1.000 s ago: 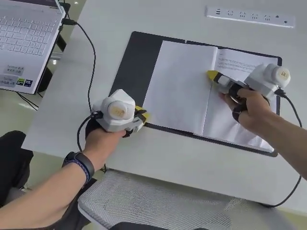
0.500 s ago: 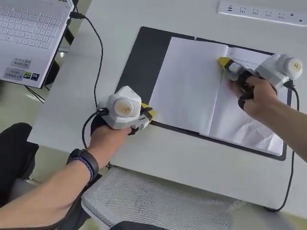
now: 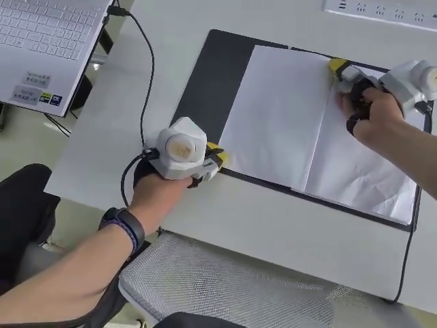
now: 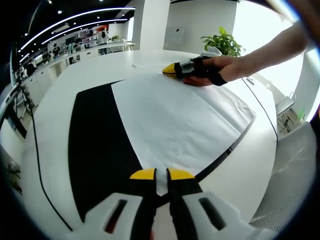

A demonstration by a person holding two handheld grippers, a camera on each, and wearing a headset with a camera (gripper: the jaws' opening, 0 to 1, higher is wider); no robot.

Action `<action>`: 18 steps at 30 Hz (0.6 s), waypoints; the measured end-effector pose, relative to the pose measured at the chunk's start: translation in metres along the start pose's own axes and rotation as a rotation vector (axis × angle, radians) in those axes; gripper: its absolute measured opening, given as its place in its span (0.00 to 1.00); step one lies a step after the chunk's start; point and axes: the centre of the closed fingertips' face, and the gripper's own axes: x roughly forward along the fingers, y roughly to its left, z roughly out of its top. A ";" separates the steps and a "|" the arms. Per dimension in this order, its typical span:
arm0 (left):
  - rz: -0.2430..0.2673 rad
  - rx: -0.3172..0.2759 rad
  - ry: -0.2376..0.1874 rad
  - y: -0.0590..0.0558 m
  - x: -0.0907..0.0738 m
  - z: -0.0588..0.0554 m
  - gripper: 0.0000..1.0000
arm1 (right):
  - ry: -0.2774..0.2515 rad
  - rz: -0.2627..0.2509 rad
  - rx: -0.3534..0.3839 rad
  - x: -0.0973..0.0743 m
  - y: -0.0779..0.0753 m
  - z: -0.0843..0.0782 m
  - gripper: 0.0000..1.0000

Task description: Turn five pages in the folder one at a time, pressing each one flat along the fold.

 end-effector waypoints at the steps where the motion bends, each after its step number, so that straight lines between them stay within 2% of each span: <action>1: 0.001 -0.002 0.000 0.000 0.000 0.000 0.07 | -0.004 -0.001 -0.005 0.001 0.000 0.001 0.00; 9: 0.005 -0.008 -0.001 0.000 0.001 -0.001 0.08 | -0.031 0.002 -0.005 0.007 -0.004 0.007 0.00; 13: 0.009 -0.005 0.002 0.001 0.002 -0.001 0.08 | -0.029 0.007 -0.020 0.005 -0.002 0.005 0.00; 15: 0.008 -0.008 0.002 0.001 0.002 -0.001 0.08 | -0.018 0.012 -0.050 0.004 -0.001 0.003 0.00; 18: 0.009 -0.005 0.004 0.001 0.003 -0.002 0.07 | 0.005 0.021 -0.050 -0.002 0.002 -0.004 0.00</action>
